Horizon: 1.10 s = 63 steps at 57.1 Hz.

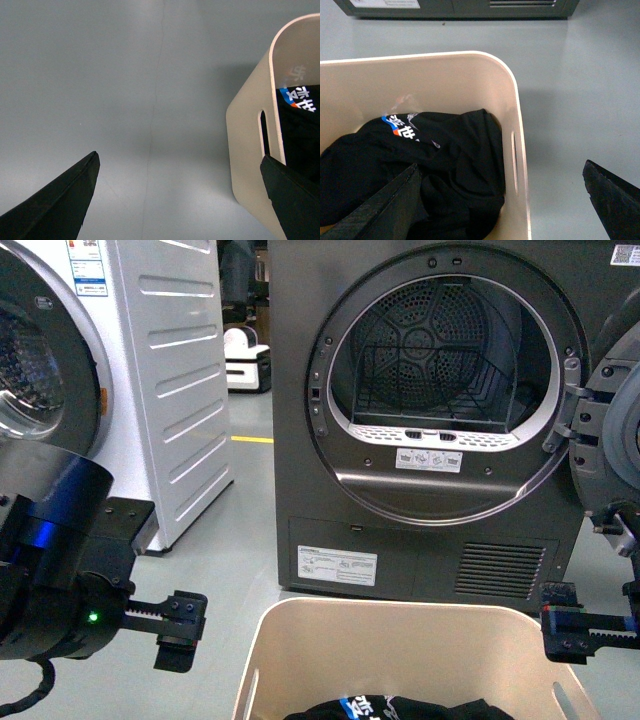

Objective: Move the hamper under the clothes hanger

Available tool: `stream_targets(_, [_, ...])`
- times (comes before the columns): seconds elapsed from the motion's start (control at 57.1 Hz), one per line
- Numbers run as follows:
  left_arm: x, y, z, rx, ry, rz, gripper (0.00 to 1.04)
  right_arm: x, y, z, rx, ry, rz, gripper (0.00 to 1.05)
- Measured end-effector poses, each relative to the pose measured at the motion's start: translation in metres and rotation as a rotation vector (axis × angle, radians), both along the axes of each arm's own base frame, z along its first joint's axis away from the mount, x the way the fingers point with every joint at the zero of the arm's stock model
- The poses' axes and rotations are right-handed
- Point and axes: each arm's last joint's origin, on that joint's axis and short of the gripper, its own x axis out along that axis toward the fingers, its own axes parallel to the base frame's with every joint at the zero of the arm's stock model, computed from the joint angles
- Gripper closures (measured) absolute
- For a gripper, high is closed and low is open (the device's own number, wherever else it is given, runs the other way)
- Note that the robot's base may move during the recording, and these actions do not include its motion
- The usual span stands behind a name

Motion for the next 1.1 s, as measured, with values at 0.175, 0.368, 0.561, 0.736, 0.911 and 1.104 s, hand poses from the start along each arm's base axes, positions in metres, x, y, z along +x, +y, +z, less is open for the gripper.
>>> stream_targets(0.175, [0.013, -0.016, -0.02, -0.015, 0.033, 0.003, 0.07, 0.012, -0.003, -0.025, -0.039, 0.059, -0.007, 0.08])
stream_targets(0.368, [0.024, -0.034, -0.037, 0.001, 0.063, 0.018, 0.07, 0.021, -0.007, -0.049, -0.072, 0.113, -0.021, 0.08])
stream_targets(0.561, [0.036, -0.037, -0.058, -0.01, 0.079, 0.042, 0.07, 0.029, -0.006, -0.068, -0.078, 0.144, -0.023, 0.08])
stream_targets(0.736, [0.049, -0.048, -0.062, -0.043, 0.045, 0.026, 0.07, 0.035, -0.002, -0.078, -0.084, 0.15, -0.019, 0.08])
stream_targets(0.911, [0.052, -0.065, -0.054, -0.131, 0.023, -0.007, 0.07, 0.036, -0.002, -0.083, -0.083, 0.156, -0.018, 0.08])
stream_targets(1.104, [0.05, -0.084, -0.044, -0.132, 0.032, -0.045, 0.07, 0.037, -0.002, -0.084, -0.083, 0.151, -0.019, 0.08])
